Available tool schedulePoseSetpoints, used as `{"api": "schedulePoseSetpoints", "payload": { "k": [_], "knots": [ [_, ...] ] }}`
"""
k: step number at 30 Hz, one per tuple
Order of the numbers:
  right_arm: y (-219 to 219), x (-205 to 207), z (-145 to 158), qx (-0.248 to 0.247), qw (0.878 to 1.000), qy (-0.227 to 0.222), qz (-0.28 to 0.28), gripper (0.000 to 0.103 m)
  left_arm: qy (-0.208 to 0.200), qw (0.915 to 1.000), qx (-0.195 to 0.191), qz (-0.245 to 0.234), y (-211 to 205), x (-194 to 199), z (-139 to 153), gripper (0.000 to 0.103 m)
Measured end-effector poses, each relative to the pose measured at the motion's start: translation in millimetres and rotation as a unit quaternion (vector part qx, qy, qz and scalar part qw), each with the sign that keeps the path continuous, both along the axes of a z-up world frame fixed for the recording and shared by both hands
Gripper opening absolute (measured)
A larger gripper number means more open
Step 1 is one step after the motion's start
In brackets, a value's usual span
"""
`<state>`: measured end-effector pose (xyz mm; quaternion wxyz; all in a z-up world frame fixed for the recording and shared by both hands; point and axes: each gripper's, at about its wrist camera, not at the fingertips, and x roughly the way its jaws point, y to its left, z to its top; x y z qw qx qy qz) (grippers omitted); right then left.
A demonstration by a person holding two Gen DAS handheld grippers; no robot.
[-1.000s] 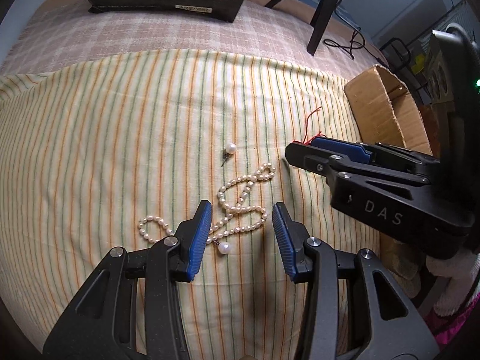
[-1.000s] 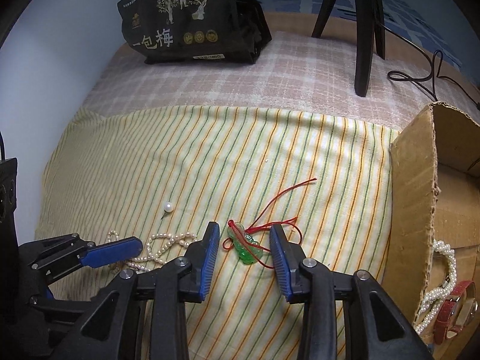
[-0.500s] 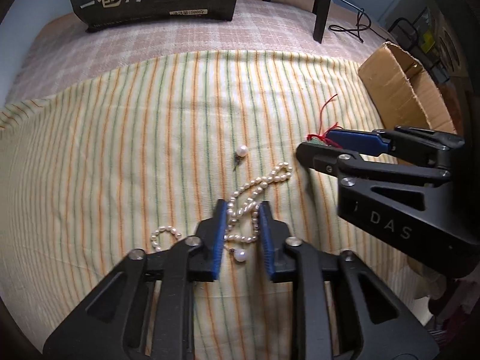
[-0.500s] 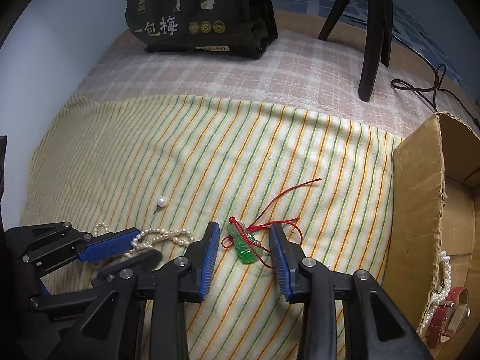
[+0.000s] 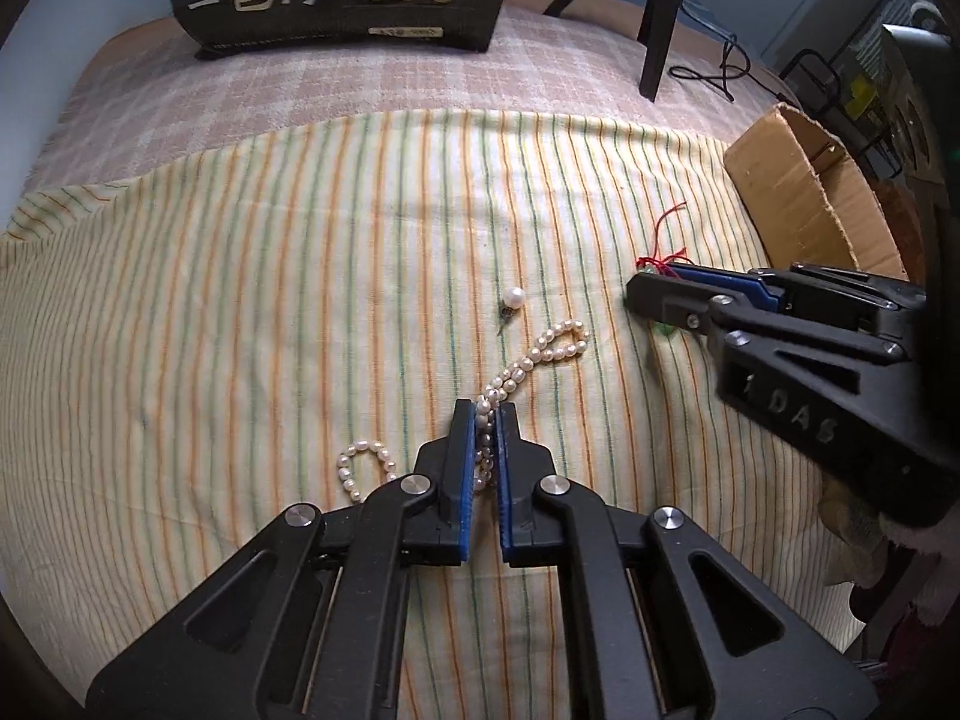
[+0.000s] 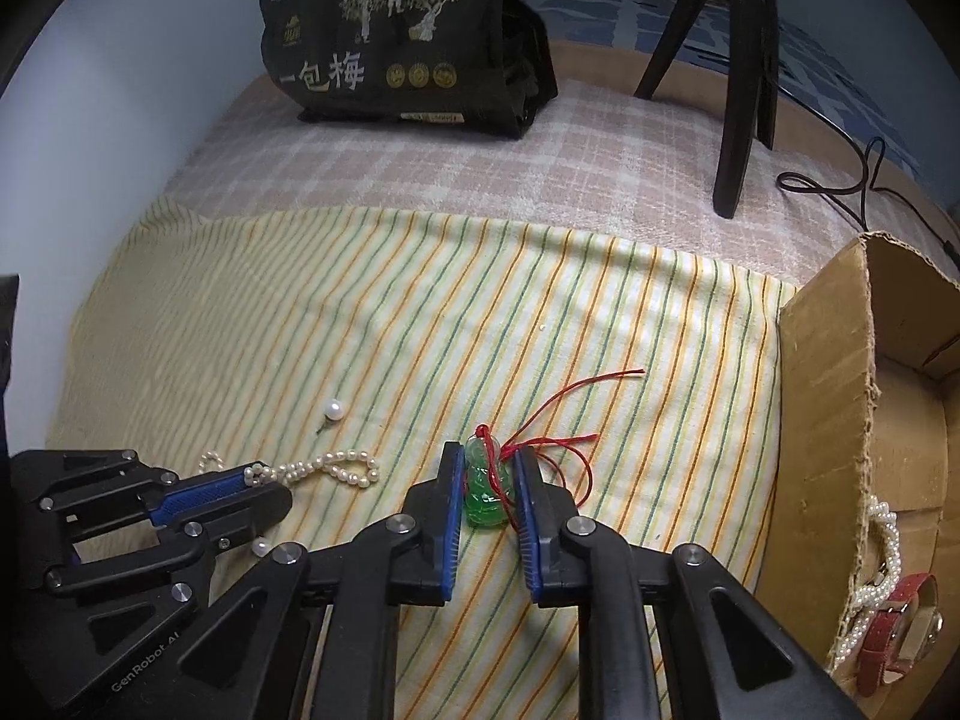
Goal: Organize jewelry
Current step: 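Close right tool on the jade pendant while left tool grasps the thin pearl strand, then carry the jade pendant with right tool while left tool lifts the pearl strand to the box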
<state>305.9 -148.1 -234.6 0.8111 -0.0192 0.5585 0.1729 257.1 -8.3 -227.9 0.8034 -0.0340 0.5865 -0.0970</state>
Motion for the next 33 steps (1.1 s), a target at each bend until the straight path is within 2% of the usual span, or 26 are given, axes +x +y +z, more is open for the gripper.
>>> {"api": "schedulePoseSetpoints", "payload": {
  "k": [3,12,15,19,27,33],
  "knots": [
    [-5,-1,8,0.009,1.0,-0.006,-0.008,0.015,-0.007,0.9999,-0.006,0.012,11,-3,7,0.001],
    [-17,-14,31,0.033,0.999,-0.021,-0.018,0.015,-0.027,0.9983,-0.03,0.041,32,-4,24,0.001],
    [-19,-20,38,0.038,0.999,-0.027,-0.019,0.015,-0.029,0.9983,-0.036,0.034,30,-7,24,0.001],
    [-19,-24,44,0.042,0.998,-0.035,-0.018,0.015,-0.038,0.9987,-0.024,0.026,21,-10,29,0.001],
    [-30,-40,69,0.05,0.997,-0.062,-0.01,0.015,-0.083,0.9912,-0.087,0.056,45,-19,74,0.001],
    [-44,-51,96,0.057,0.994,-0.089,-0.01,0.015,-0.124,0.9838,-0.116,0.058,57,-27,113,0.001]
  ]
}}
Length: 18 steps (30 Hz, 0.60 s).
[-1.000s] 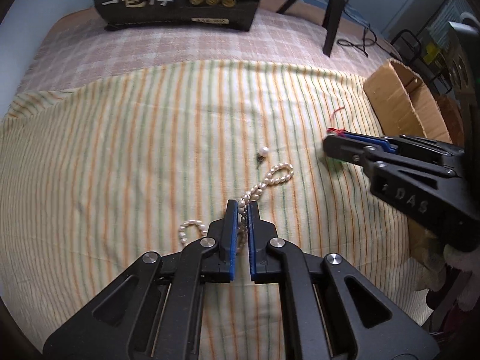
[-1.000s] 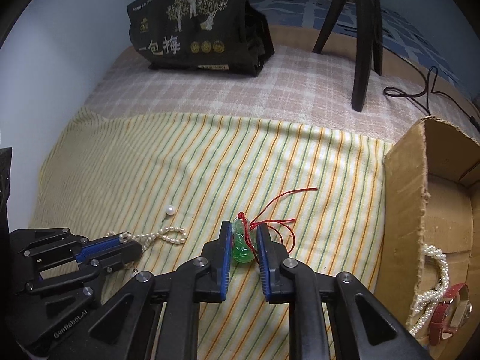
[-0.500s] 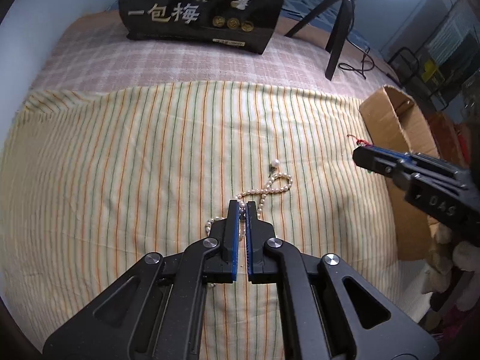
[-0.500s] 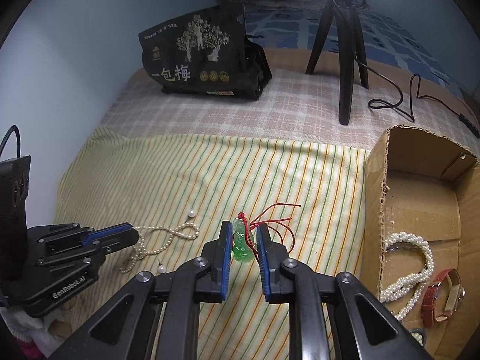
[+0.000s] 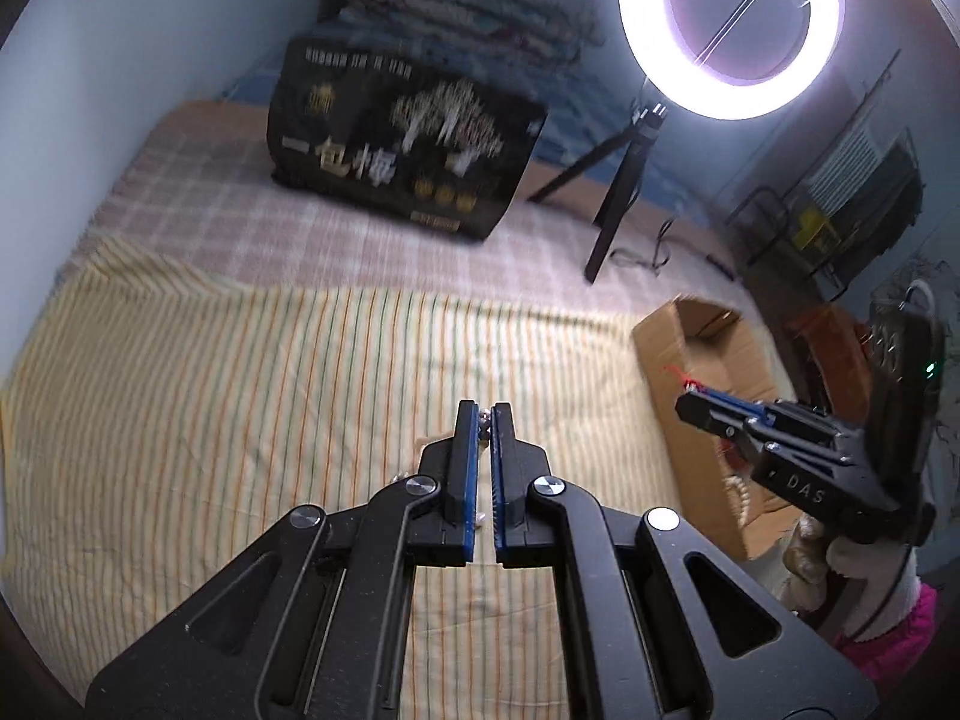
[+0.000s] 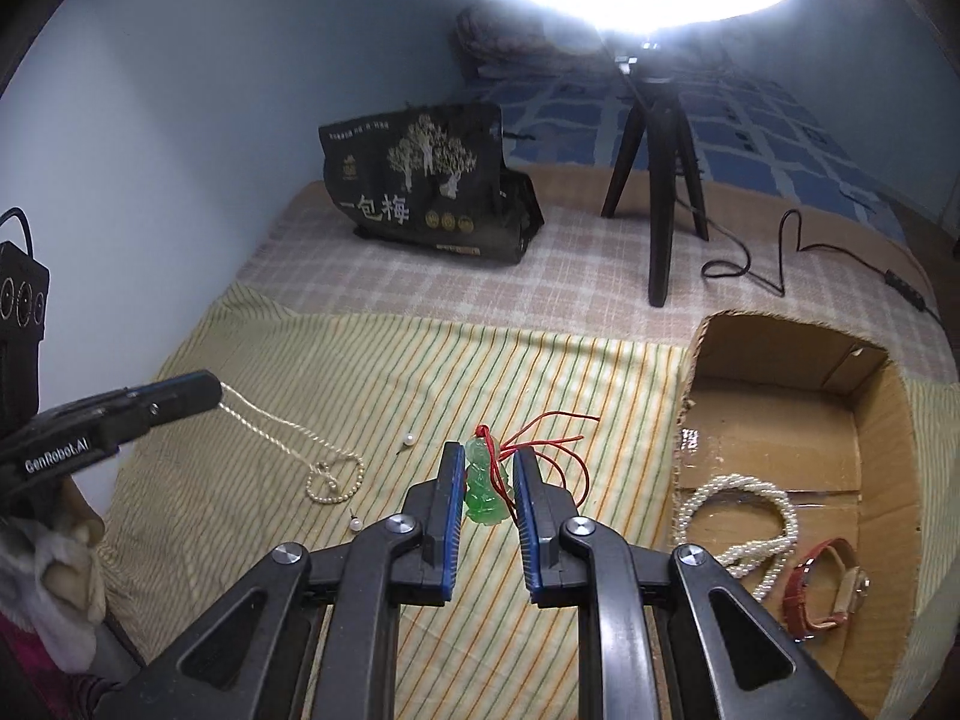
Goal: Organize jewelry
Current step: 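Carry the jade pendant with right tool while left tool lifts the pearl strand to the box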
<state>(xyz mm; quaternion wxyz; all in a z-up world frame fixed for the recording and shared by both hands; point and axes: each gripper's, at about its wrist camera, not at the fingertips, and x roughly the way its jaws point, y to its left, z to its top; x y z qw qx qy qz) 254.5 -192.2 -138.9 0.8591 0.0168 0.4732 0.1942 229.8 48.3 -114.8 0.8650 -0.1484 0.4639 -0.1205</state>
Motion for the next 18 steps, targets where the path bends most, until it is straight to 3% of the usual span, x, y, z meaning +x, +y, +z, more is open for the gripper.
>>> {"api": "schedulePoseSetpoints", "payload": {
  "k": [8,18],
  "knots": [
    [-23,-14,18,-0.003,1.0,-0.02,-0.006,0.015,-0.037,0.9989,-0.03,-0.003,-6,-8,35,0.001],
    [-71,-33,39,-0.001,0.999,-0.043,-0.031,0.015,-0.068,0.9959,-0.052,-0.029,-41,-6,70,0.001]
  ]
}}
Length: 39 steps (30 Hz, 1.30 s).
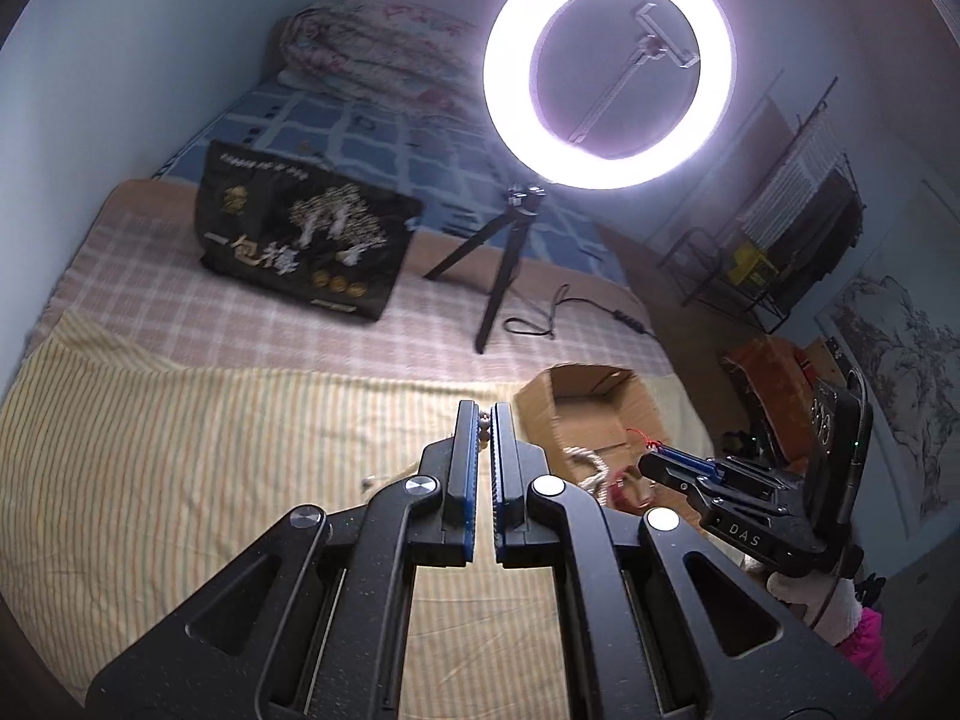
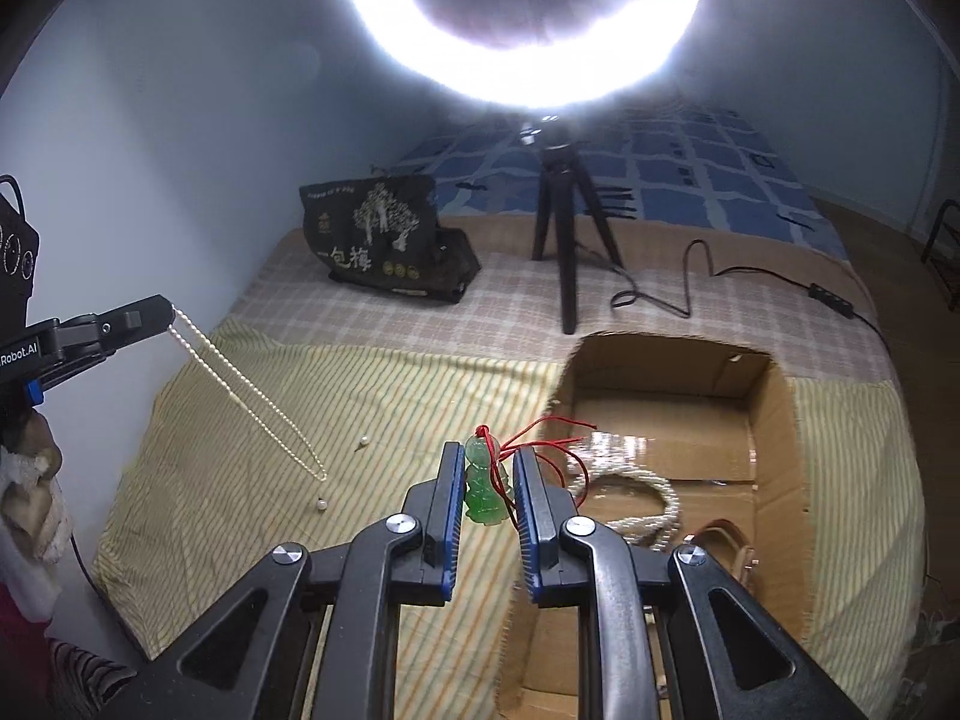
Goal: Organize jewelry
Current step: 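Carry the jade pendant with right tool while left tool lifts the pearl strand to the box, then open right tool to drop the pendant in the box while left tool releases the strand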
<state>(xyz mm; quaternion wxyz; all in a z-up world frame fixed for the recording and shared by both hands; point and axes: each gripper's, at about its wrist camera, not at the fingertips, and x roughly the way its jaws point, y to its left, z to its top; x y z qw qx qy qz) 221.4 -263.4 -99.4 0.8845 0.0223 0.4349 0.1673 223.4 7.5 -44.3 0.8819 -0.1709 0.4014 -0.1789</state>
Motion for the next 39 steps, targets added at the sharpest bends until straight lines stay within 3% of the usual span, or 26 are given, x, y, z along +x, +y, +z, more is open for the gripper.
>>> {"api": "schedulePoseSetpoints", "payload": {
  "k": [11,21,28,39],
  "knots": [
    [-67,-14,4,-0.004,0.999,-0.002,-0.043,0.015,-0.037,0.9978,0.004,-0.054,-76,22,43,0.001],
    [-105,-26,-9,-0.008,0.998,0.014,-0.055,0.015,-0.042,0.9945,0.004,-0.096,-151,48,53,0.001],
    [-118,-27,-22,-0.006,0.998,0.029,-0.057,0.015,-0.028,0.9934,0.011,-0.111,-193,67,36,0.001],
    [-126,-29,-36,0.003,0.997,0.045,-0.056,0.017,0.011,0.9915,0.038,-0.124,-224,78,-12,0.001]
  ]
}}
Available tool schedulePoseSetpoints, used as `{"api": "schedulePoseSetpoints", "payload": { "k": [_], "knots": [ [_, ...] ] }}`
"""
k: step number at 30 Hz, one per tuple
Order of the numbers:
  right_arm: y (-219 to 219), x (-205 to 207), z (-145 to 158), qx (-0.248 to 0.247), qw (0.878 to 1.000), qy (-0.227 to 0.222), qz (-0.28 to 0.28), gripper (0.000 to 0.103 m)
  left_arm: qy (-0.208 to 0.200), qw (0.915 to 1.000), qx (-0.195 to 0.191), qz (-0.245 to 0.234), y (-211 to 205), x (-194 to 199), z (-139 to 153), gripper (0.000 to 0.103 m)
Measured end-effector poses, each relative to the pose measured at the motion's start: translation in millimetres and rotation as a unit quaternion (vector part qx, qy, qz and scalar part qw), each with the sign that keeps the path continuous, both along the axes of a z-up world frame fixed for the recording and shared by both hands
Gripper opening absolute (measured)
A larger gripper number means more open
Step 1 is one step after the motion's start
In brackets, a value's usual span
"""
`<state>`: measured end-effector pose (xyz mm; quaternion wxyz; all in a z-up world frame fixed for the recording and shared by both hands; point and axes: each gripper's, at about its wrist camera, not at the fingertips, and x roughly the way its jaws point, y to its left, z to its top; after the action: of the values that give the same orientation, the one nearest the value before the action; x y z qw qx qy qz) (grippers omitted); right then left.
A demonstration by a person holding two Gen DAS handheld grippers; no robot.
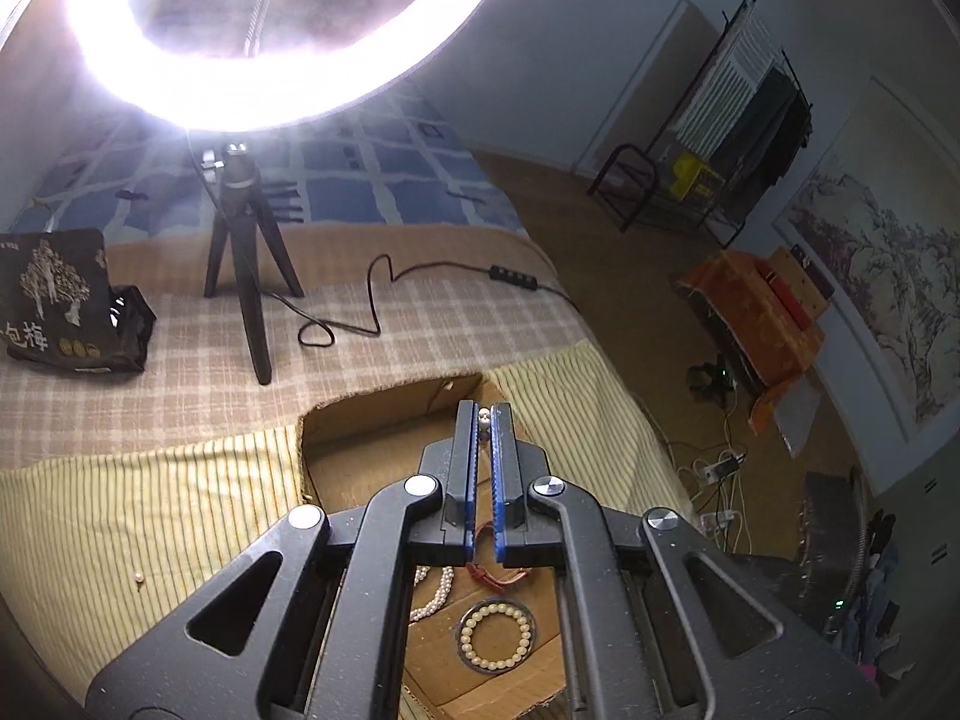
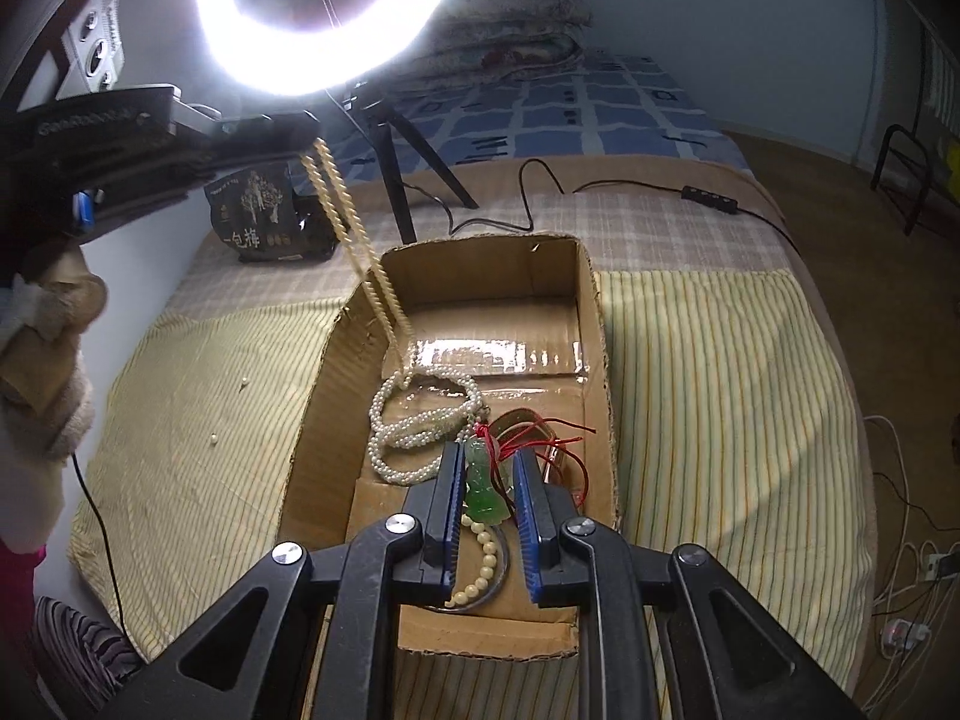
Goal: Organize jewelry
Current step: 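Open right tool to drop the pendant in the box while left tool releases the strand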
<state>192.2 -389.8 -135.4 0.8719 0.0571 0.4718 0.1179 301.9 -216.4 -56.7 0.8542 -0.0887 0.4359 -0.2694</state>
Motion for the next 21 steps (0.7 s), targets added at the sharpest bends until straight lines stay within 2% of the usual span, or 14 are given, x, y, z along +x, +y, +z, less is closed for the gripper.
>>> {"api": "schedulePoseSetpoints", "payload": {
  "k": [2,4,5,7,8,9,11,13,16,21],
  "knots": [
    [0,-1,1,0.003,1.0,-0.004,0.001,0.021,-0.005,0.9999,0.01,0.002,-4,-1,-3,0.001],
    [0,-2,3,0.004,1.0,-0.009,0.001,0.039,-0.009,0.9998,0.019,0.004,-6,-2,-3,0.001],
    [0,-3,4,0.008,1.0,-0.012,0.003,0.042,-0.008,0.9997,0.021,0.001,-7,-3,-3,0.002],
    [1,-3,6,0.01,1.0,-0.015,0.007,0.058,-0.008,0.9995,0.029,0.003,-7,-4,-4,0.022],
    [3,-4,7,0.004,1.0,-0.018,0.006,0.062,-0.01,0.9995,0.03,0.004,-6,-5,-4,0.036],
    [4,-5,8,-0.001,1.0,-0.022,0.005,0.066,-0.012,0.9995,0.029,0.005,-5,-6,-4,0.039],
    [6,-7,9,-0.002,1.0,-0.025,0.007,0.069,-0.013,0.9994,0.03,0.008,-2,-8,-4,0.039],
    [8,-8,10,-0.006,1.0,-0.026,0.008,0.078,-0.01,0.9994,0.032,0.011,1,-9,-4,0.039],
    [10,-10,12,-0.016,0.999,-0.034,0.004,0.086,-0.009,0.9993,0.035,0.009,4,-11,-4,0.039],
    [13,-13,18,-0.015,0.999,-0.037,-0.001,0.095,-0.01,0.9992,0.038,0.006,13,-19,-2,0.041]
  ]
}}
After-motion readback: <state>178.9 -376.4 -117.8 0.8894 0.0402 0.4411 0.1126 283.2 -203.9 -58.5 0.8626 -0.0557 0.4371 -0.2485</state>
